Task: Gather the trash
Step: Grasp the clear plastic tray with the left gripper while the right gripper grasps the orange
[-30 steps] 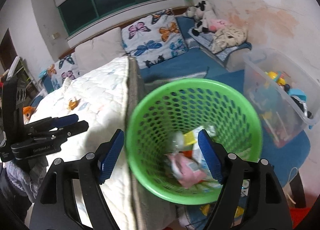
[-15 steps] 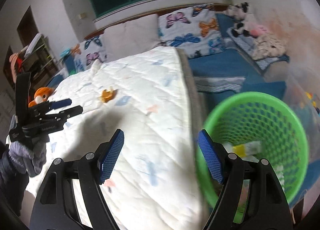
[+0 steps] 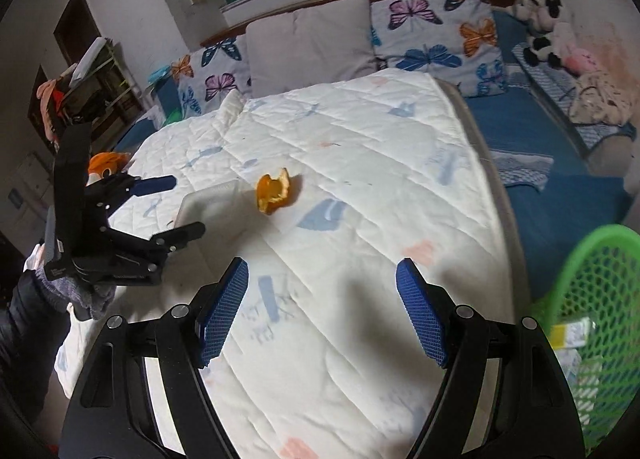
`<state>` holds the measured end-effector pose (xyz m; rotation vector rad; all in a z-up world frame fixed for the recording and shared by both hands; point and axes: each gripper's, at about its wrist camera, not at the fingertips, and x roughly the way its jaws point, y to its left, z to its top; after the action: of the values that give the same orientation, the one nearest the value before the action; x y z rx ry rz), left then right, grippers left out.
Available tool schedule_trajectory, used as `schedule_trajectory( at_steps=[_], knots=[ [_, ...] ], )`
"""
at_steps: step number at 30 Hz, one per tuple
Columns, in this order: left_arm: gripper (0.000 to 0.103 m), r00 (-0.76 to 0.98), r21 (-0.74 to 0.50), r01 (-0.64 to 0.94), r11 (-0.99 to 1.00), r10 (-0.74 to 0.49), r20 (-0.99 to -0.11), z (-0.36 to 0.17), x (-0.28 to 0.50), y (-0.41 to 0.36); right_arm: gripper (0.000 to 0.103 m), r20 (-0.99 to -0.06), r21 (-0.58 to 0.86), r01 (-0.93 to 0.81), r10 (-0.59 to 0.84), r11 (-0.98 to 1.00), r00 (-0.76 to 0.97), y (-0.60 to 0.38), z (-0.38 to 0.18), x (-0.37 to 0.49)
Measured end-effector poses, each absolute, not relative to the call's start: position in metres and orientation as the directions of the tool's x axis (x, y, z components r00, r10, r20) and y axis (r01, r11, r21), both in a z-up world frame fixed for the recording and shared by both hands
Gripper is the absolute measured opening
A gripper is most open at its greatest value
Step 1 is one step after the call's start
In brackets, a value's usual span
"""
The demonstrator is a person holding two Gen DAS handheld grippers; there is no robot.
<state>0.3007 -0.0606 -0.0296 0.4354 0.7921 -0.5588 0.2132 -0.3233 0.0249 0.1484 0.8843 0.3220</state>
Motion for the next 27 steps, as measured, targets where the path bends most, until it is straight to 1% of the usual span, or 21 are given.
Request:
schedule_trajectory(
  at_steps=[7,10,11,12,14,16,19,22,27],
  knots=[
    [0.084,0.525,0.136,0.691,0.710,-0.364,-0.769,-0.040,0.310,-0.061,0.076,-0.756,0.279,-0.225,0.358,0.934,0.547,-0.305,0.010,0.245],
    [0.083,0.513,0.133,0.701,0.700,-0.366,-0.776,-0.046,0.314,-0.061,0.076,-0.759,0.282,-0.231,0.364,0.931,0.539,-0.297,0.007,0.257],
    [0.082,0.511,0.128,0.701,0.701,-0.369,-0.777,-0.048,0.315,-0.060,0.076,-0.759,0.281,-0.235,0.366,0.930,0.538,-0.295,0.007,0.260],
    [0.076,0.507,0.120,0.702,0.702,-0.375,-0.776,-0.049,0.316,-0.059,0.075,-0.759,0.278,-0.241,0.366,0.930,0.538,-0.292,0.007,0.263],
    [0.073,0.506,0.104,0.700,0.707,-0.387,-0.770,-0.050,0.315,-0.057,0.074,-0.761,0.268,-0.256,0.367,0.929,0.535,-0.283,0.005,0.269],
    [0.065,0.509,0.099,0.697,0.710,-0.394,-0.765,-0.050,0.314,-0.056,0.070,-0.764,0.259,-0.268,0.367,0.928,0.531,-0.275,0.004,0.276],
    [0.061,0.517,0.079,0.679,0.730,-0.400,-0.757,-0.045,0.312,-0.048,0.068,-0.763,0.250,-0.283,0.368,0.926,0.532,-0.264,0.002,0.283],
    [0.060,0.535,0.072,0.652,0.755,-0.390,-0.749,-0.039,0.310,-0.037,0.065,-0.761,0.249,-0.300,0.377,0.921,0.527,-0.254,-0.002,0.289],
    [0.058,0.568,0.089,0.603,0.793,-0.348,-0.746,-0.028,0.305,-0.021,0.060,-0.774,0.198,-0.326,0.352,0.924,0.527,-0.235,-0.011,0.299]
  ],
)
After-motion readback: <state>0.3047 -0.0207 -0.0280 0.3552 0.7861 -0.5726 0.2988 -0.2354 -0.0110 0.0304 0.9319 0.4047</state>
